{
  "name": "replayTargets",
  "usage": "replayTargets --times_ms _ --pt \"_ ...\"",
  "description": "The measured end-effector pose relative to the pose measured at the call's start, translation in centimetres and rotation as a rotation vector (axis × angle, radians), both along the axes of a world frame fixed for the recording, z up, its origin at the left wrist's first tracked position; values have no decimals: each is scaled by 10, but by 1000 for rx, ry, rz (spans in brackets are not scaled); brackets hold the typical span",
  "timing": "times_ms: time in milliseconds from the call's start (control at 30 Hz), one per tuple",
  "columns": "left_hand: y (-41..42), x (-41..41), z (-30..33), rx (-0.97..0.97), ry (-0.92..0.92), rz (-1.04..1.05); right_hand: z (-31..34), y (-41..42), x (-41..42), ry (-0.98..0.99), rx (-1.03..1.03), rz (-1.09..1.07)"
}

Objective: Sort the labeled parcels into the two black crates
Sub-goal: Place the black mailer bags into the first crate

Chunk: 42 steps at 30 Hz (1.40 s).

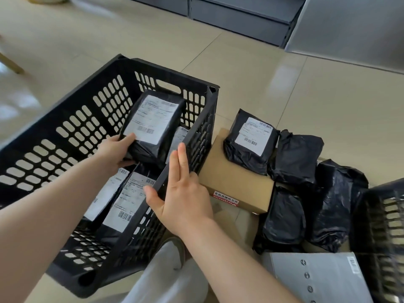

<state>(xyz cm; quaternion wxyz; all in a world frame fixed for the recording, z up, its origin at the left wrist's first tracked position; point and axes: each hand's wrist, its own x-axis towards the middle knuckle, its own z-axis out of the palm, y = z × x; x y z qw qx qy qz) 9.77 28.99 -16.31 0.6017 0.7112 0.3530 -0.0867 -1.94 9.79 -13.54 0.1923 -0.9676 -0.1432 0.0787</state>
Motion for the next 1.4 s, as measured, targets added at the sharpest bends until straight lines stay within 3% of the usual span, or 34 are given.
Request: replayTargets --times_ms 267,433,667,967,1167,1400 --pt "-10 10 -28 29 25 -48 -2 0 0 9 44 -3" --pt "-31 10 -35 180 -19 -147 -9 3 -1 -48 60 -33" --pt "-39 -7 -42 381 32 -457 -8 2 0 -26 101 -24" --pt "-37 2 -41 629 125 -567 -10 3 -1 -30 83 -24" --pt "-54 -4 -28 806 144 -532 1 -5 2 65 107 8" --pt "-59 -6 -11 763 133 -440 27 -30 12 178 148 62"
